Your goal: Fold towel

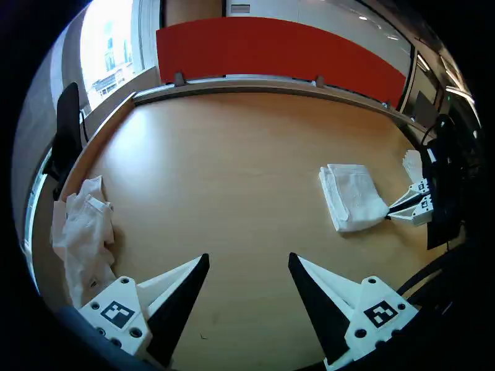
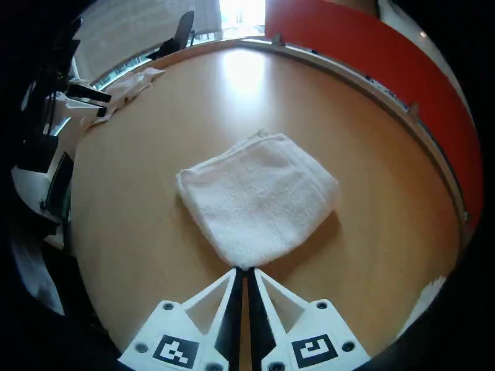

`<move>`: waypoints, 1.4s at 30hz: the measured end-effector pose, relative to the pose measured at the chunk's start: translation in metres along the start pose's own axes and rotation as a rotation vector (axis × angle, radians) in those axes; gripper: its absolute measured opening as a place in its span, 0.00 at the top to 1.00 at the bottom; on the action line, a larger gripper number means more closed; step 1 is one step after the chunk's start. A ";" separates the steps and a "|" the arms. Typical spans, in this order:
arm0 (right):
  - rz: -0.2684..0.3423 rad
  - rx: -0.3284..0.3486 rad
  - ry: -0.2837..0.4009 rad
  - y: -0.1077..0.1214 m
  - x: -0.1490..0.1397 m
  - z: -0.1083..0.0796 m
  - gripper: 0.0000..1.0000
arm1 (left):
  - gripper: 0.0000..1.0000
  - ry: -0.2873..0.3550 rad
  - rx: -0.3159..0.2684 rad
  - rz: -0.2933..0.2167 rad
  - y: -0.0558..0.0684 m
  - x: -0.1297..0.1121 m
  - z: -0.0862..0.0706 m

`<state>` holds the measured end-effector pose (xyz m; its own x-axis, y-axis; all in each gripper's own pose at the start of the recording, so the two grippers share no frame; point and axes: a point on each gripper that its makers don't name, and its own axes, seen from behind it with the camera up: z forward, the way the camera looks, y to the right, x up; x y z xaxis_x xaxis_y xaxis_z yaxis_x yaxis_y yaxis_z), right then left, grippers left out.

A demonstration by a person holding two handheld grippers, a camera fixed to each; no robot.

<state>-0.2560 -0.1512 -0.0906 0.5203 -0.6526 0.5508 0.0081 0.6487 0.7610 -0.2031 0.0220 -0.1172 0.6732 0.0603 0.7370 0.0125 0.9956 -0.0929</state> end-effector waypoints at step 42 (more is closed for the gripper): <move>-0.169 -0.106 0.239 0.079 0.170 -0.114 0.95 | 0.05 0.119 0.002 0.016 0.015 0.041 -0.021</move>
<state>-0.0700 -0.1659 0.0242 0.6898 -0.6525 0.3138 0.1940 0.5841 0.7881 -0.1599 0.0374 -0.1027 0.7564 0.0674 0.6506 -0.0004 0.9947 -0.1025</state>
